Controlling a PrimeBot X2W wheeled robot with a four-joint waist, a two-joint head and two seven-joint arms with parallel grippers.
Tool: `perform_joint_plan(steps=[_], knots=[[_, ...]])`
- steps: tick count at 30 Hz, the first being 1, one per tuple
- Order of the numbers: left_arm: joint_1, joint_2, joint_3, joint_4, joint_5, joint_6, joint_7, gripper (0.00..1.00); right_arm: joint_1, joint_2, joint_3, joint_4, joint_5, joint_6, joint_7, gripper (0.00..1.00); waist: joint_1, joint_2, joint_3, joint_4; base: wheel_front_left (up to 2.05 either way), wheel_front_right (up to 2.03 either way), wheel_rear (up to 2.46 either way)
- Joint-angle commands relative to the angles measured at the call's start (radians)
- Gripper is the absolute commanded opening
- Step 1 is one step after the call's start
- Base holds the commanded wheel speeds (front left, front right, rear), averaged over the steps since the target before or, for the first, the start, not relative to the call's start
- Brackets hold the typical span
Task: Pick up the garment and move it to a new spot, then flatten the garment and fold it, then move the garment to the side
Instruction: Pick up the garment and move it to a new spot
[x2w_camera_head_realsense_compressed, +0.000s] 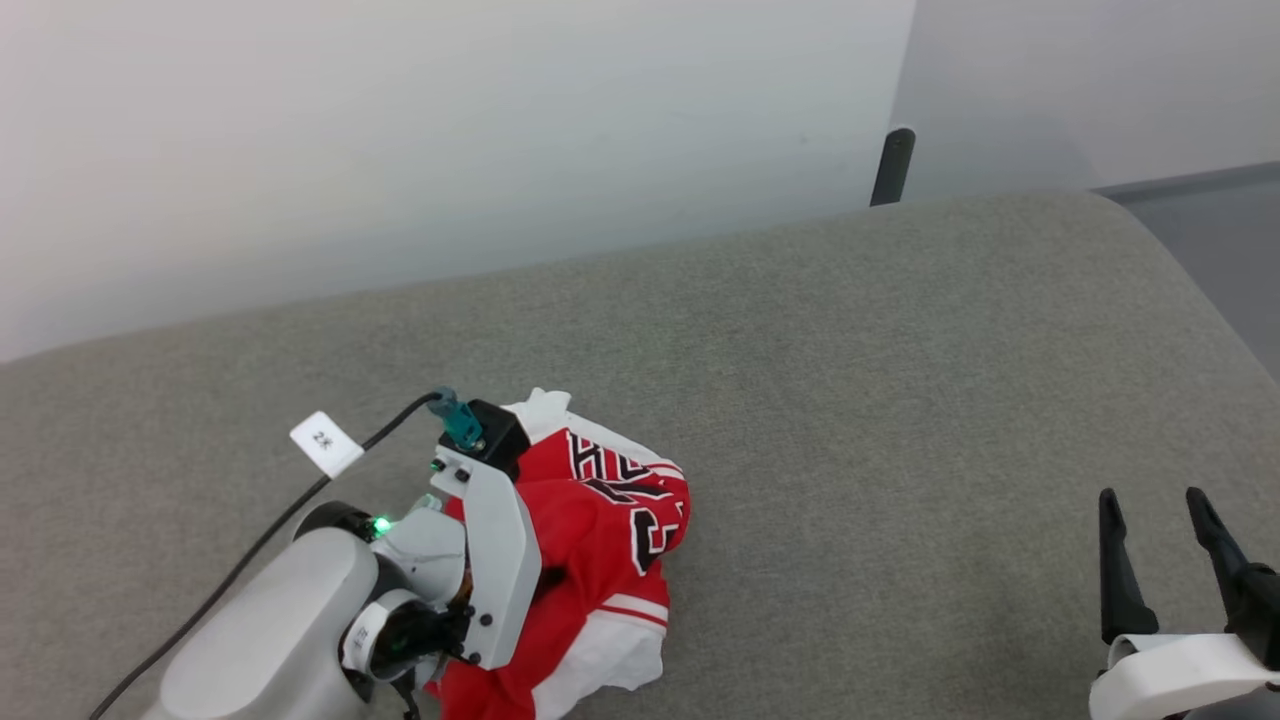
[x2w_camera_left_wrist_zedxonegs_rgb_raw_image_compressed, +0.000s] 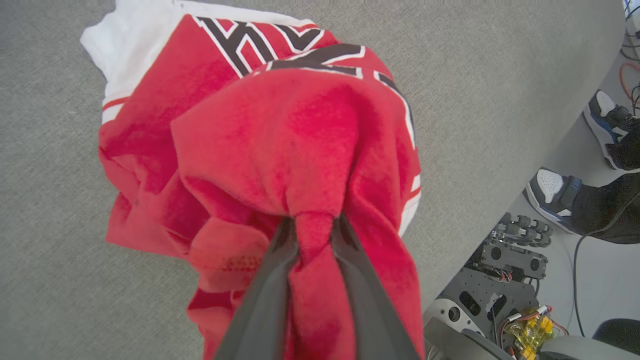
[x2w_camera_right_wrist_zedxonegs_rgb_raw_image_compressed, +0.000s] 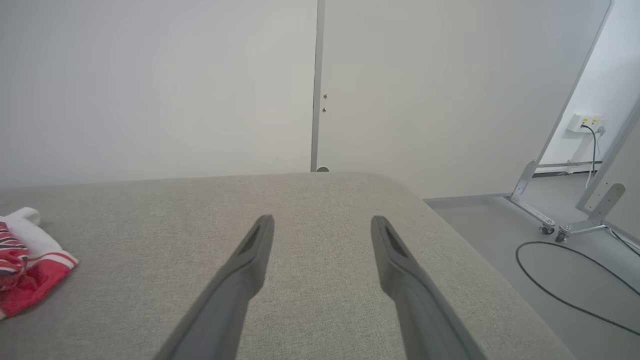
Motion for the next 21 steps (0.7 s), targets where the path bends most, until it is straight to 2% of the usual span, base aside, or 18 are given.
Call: perform_joint_plan(steps=[1,2,6,12,16,21], knots=[[0.006,-0.008,0.001,0.014,-0.008,-0.009,-0.013,0.82,0.008,0.001,0.011,0.000,-0.002,-0.001,0.002,1.00,0.0000,0.0000,-0.012,0.014,0.00,0.00,0.00],[0.002,-0.010,0.002,0.020,-0.004,-0.014,-0.022,1.00,0.007,-0.001,0.015,-0.001,-0.004,-0.001,0.003,1.00,0.0000,0.0000,-0.016,0.019,0.00,0.00,0.00],[-0.015,-0.018,0.010,0.033,-0.002,-0.019,-0.049,1.00,0.008,-0.010,0.030,-0.006,-0.006,-0.001,0.008,1.00,0.0000,0.0000,-0.038,0.046,0.00,0.00,0.00],[-0.001,-0.002,0.045,0.029,-0.002,-0.011,-0.109,1.00,0.018,-0.020,0.044,-0.014,0.001,-0.001,0.014,1.00,0.0000,0.0000,-0.075,0.089,0.00,0.00,0.00],[0.030,0.017,0.089,0.007,0.008,-0.008,-0.217,1.00,0.024,-0.022,0.055,-0.019,0.004,-0.001,0.012,1.00,0.0000,0.0000,-0.097,0.115,0.00,0.00,0.00],[0.089,0.048,0.154,-0.033,0.039,-0.032,-0.419,1.00,0.039,-0.034,0.067,-0.007,0.010,-0.001,0.000,1.00,0.0000,0.0000,-0.114,0.147,0.00,0.00,0.00]])
